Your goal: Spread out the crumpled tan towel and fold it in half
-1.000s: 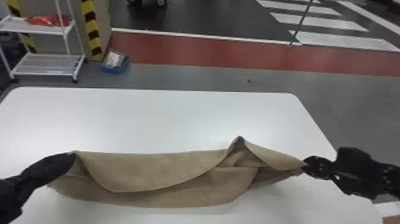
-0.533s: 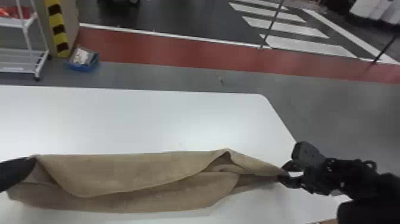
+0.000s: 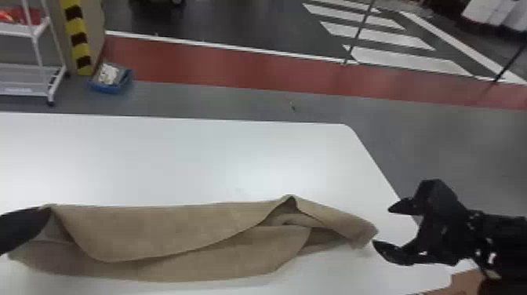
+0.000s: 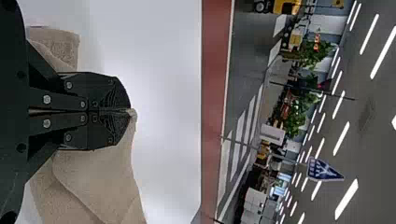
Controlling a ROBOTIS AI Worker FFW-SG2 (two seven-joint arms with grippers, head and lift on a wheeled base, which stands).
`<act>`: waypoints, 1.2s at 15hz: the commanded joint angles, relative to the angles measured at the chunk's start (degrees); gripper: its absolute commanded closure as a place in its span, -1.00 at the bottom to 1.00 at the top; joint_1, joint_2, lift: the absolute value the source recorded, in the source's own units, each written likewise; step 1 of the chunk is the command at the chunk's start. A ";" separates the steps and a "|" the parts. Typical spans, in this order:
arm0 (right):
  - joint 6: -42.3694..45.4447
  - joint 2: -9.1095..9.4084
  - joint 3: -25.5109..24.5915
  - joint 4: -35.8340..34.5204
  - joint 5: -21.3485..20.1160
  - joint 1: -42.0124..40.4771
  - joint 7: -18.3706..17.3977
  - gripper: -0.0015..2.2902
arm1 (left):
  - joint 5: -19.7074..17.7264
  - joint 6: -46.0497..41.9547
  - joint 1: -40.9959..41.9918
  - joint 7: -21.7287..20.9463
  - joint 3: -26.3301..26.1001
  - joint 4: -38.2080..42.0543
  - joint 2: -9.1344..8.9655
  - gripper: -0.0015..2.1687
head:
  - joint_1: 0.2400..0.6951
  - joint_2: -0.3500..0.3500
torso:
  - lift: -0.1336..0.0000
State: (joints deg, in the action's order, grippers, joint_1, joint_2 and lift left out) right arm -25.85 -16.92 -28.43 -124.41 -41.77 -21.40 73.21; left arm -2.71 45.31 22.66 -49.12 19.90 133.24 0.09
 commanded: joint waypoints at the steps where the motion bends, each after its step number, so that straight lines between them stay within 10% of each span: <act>1: 0.05 -0.04 1.89 0.05 -3.85 -0.93 0.53 -0.73 | 0.07 0.00 -0.07 -0.01 -0.12 0.00 -0.24 0.74 | 1.00 -0.85 | -0.80; 5: 0.05 -1.36 3.30 2.60 -6.92 0.04 3.43 -0.46 | 0.07 0.00 -0.07 -0.10 -0.21 -0.09 -0.24 0.74 | 1.00 -0.86 | -0.80; 18: -1.18 -2.68 11.12 10.60 -13.78 5.14 2.91 -0.46 | -0.10 -0.18 0.37 -0.18 0.32 -0.26 -0.24 0.74 | 1.00 -0.82 | -0.80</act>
State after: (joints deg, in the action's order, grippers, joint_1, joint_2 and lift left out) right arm -26.86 -19.60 -17.52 -113.84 -54.81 -16.28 76.19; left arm -2.73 45.27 22.98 -49.31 19.98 132.98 0.09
